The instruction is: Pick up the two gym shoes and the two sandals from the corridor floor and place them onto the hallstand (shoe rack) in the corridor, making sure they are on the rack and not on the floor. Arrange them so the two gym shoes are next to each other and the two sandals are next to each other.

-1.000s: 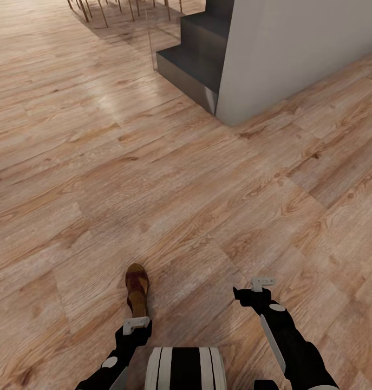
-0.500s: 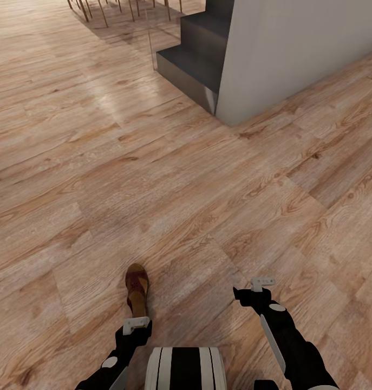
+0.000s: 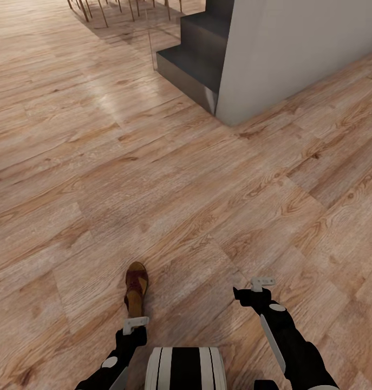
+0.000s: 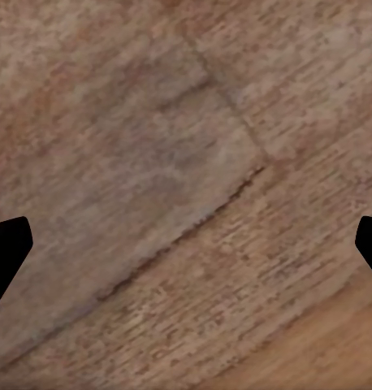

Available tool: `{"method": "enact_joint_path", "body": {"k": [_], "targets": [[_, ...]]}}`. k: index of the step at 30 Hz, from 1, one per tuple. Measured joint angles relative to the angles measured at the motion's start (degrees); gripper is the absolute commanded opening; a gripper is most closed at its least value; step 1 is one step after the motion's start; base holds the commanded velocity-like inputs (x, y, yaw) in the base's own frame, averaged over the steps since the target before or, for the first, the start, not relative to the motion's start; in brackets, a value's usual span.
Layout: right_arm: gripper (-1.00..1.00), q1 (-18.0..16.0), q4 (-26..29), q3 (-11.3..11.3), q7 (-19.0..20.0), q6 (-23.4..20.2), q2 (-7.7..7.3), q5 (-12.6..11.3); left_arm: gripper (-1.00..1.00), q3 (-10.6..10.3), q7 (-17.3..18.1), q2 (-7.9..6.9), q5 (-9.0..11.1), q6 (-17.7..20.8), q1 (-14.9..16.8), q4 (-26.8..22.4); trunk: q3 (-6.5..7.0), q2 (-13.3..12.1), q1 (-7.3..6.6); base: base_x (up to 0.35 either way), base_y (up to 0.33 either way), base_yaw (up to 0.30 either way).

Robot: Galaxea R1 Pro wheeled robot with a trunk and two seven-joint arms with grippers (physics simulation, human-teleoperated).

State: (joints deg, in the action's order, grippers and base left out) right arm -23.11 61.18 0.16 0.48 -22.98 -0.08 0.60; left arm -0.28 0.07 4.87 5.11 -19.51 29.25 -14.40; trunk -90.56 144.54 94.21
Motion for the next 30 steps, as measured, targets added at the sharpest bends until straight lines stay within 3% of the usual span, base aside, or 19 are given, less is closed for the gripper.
{"method": "enact_joint_path", "body": {"k": [11,13,21,26,29,30], "targets": [[1.0,0.0,0.0,0.0,0.0,0.0,-0.04,0.0,-1.0,0.2,-0.1,-0.02,0.1,0.0,0.0,0.0,0.0,0.0,0.0,0.0,0.0,0.0],[1.0,0.0,0.0,0.0,-0.1,0.0,-0.03,0.0,-1.0,0.1,-0.1,0.02,0.1,0.0,0.0,-1.7,0.0,0.0,0.0,0.0,0.0,0.0],[1.0,0.0,0.0,0.1,-0.1,0.0,0.06,0.0,-1.0,0.2,-0.1,-0.03,0.0,0.1,0.1,-3.2,1.77,-0.1,-0.21,0.0,0.0,0.0],[1.0,0.2,-0.1,0.1,0.0,0.0,0.08,0.0,-1.0,0.3,-0.2,-0.12,0.0,0.3,0.1,-7.4,2.88,-0.2,-0.34,0.0,0.0,0.0],[1.0,0.2,0.0,0.0,0.0,0.0,0.03,0.0,-1.0,0.3,-0.2,-0.13,0.0,3.8,0.3,-10.8,3.54,-0.2,-0.42,0.0,0.0,0.0],[1.0,0.2,0.0,0.0,0.0,0.0,0.02,0.0,-1.0,0.3,-0.1,-0.13,0.0,8.7,0.4,-14.1,3.77,-0.2,-0.44,0.0,0.0,0.0]]}}
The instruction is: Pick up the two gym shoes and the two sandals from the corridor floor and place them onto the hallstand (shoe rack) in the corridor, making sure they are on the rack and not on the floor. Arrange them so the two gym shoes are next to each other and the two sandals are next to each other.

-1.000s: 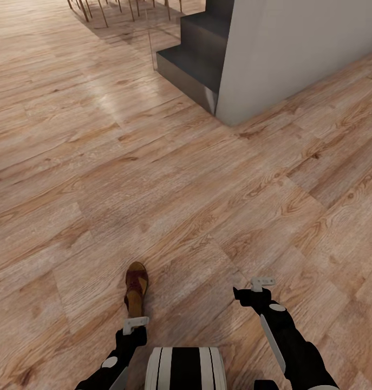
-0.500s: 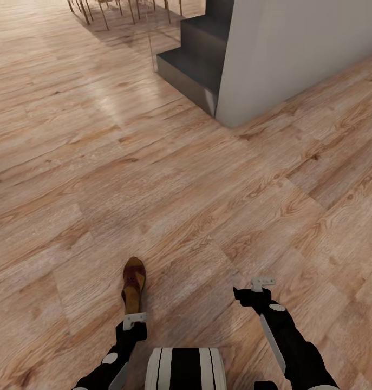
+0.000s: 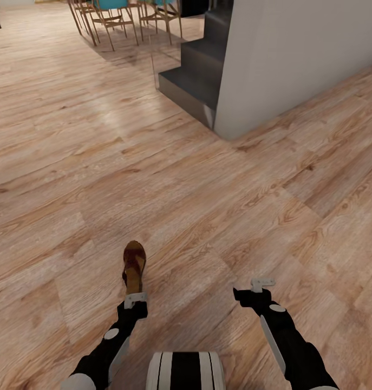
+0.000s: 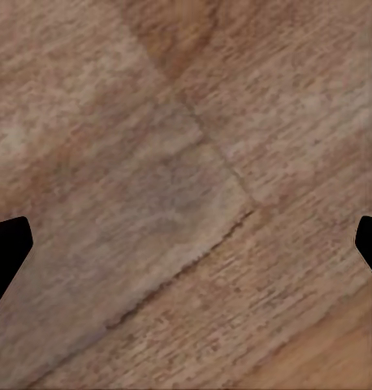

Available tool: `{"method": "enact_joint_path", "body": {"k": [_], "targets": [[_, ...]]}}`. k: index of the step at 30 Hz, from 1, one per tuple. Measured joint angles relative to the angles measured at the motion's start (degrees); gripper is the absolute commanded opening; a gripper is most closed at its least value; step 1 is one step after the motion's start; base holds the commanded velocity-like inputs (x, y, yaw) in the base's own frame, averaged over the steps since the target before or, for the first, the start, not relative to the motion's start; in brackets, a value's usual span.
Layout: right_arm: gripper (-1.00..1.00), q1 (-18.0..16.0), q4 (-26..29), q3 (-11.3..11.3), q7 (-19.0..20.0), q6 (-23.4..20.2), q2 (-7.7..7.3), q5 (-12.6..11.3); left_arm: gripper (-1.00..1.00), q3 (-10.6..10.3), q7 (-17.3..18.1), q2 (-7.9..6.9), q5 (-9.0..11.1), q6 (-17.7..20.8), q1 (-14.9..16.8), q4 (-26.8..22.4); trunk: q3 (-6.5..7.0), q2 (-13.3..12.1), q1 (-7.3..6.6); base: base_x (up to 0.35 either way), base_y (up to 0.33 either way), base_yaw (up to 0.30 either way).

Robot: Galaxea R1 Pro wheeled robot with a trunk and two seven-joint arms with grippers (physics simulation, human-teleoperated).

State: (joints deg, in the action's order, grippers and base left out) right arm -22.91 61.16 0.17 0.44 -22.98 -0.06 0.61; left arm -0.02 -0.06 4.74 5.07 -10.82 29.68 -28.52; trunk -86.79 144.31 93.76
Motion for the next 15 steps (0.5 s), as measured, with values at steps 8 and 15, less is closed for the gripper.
{"method": "enact_joint_path", "body": {"k": [8,15], "targets": [[1.0,0.0,3.9,0.0,-0.3,-0.4,0.03,0.3,-1.0,-0.2,0.1,0.07,0.1,24.8,0.1,-28.9,1.78,-0.1,-0.21,0.0,0.0,0.0],[1.0,0.1,6.1,0.3,-0.5,-2.3,0.22,0.1,-1.0,-5.9,0.9,0.02,0.2,36.9,0.1,-41.9,3.32,-0.2,-0.38,0.0,0.0,0.0]]}}
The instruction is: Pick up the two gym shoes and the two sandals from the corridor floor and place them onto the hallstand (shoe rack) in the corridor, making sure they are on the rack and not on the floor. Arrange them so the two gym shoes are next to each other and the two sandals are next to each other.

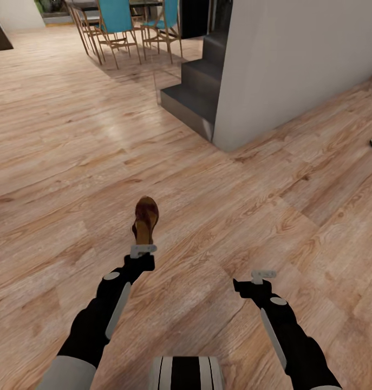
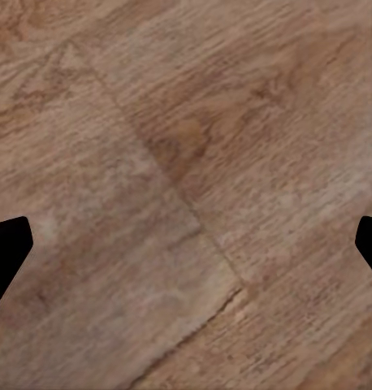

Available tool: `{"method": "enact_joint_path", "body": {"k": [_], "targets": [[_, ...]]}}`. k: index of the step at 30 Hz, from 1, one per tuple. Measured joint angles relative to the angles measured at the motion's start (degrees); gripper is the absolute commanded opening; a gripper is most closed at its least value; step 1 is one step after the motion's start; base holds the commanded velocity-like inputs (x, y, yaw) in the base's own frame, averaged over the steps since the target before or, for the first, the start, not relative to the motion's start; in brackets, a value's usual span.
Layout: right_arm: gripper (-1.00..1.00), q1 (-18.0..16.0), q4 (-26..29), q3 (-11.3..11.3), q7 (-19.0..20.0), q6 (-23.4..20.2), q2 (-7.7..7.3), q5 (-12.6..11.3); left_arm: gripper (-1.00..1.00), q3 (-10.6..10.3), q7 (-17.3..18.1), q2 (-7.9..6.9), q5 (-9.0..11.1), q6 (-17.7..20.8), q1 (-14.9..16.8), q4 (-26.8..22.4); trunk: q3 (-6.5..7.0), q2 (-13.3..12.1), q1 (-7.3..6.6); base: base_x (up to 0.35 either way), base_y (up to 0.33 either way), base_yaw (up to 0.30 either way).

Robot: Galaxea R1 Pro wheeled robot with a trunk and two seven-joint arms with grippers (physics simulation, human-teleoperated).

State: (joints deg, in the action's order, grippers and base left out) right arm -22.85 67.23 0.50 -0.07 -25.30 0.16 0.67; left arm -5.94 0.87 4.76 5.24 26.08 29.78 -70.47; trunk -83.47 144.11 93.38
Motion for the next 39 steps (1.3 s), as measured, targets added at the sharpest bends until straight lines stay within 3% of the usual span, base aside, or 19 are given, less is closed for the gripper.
{"method": "enact_joint_path", "body": {"k": [4,9,17,39], "targets": [[1.0,0.3,0.3,0.1,0.0,-0.1,0.01,0.0,-1.0,-0.7,0.0,0.03,-0.2,0.4,0.0,0.0,1.16,-0.1,-0.1,0.0,0.0,0.0],[1.0,0.3,4.9,0.0,0.0,0.0,0.01,0.0,-1.0,-1.2,0.1,0.14,0.1,0.5,-0.1,0.0,2.73,-0.1,-0.23,0.0,0.0,0.0],[1.0,0.3,8.4,0.0,0.0,0.0,0.01,0.0,-1.0,-4.0,0.2,0.53,0.3,0.5,-0.2,0.0,5.25,-0.2,-0.44,0.0,0.0,0.0],[1.0,0.3,8.5,0.0,0.1,0.0,0.01,0.0,-1.0,-4.2,0.2,0.51,0.3,0.5,-0.3,0.0,12.19,-0.5,-1.01,0.0,0.0,0.0]]}}
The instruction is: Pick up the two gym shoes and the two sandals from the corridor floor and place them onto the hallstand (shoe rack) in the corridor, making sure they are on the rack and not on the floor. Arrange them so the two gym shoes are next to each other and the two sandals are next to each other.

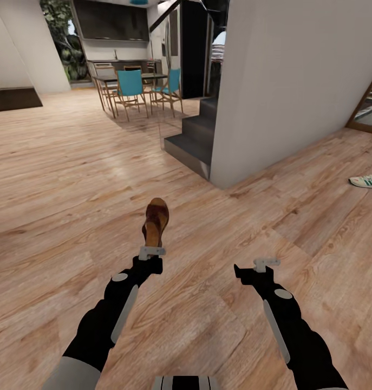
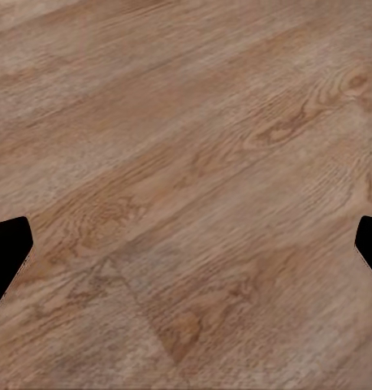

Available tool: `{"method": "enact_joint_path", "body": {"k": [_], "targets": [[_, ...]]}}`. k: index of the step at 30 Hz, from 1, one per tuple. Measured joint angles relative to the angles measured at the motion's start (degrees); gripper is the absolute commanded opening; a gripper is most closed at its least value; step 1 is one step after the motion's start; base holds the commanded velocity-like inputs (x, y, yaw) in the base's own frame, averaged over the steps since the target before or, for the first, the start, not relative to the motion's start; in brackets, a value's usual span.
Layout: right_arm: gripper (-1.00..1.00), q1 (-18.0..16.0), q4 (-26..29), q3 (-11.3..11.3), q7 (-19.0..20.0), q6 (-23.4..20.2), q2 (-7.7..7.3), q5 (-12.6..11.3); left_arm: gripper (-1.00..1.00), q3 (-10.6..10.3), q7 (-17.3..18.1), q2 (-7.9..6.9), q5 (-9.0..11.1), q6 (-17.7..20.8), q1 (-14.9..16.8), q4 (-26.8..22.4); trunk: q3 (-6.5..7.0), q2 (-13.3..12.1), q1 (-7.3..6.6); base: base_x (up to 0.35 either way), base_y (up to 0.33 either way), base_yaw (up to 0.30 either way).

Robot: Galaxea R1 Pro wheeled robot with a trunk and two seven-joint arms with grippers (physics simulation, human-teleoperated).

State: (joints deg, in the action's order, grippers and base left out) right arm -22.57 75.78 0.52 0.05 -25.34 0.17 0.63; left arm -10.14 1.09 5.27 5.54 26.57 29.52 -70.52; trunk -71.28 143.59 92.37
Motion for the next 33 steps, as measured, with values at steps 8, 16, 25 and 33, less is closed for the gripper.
{"method": "enact_joint_path", "body": {"k": [8,16,25,33], "targets": [[1.0,0.0,0.0,0.0,0.0,0.0,0.0,0.0,-1.0,0.0,0.0,0.08,0.0,0.0,0.0,0.0,2.52,-0.1,-0.21,0.0,0.0,0.0],[1.0,0.0,0.0,0.0,0.0,0.0,0.0,0.0,-1.0,0.0,-0.1,-0.01,3.3,0.0,0.0,0.0,5.05,-0.2,-0.41,0.0,0.0,0.0],[1.0,0.0,0.1,0.0,0.0,0.0,0.0,0.0,-1.0,0.1,-0.1,-0.18,5.6,0.0,0.0,0.0,7.89,-0.3,-0.64,0.0,0.0,0.0],[1.0,0.0,0.1,0.0,0.0,0.0,0.0,0.0,-1.0,0.1,-0.1,-0.18,5.6,-0.1,0.0,0.0,9.66,-2.0,-1.58,0.0,0.0,0.0]]}}
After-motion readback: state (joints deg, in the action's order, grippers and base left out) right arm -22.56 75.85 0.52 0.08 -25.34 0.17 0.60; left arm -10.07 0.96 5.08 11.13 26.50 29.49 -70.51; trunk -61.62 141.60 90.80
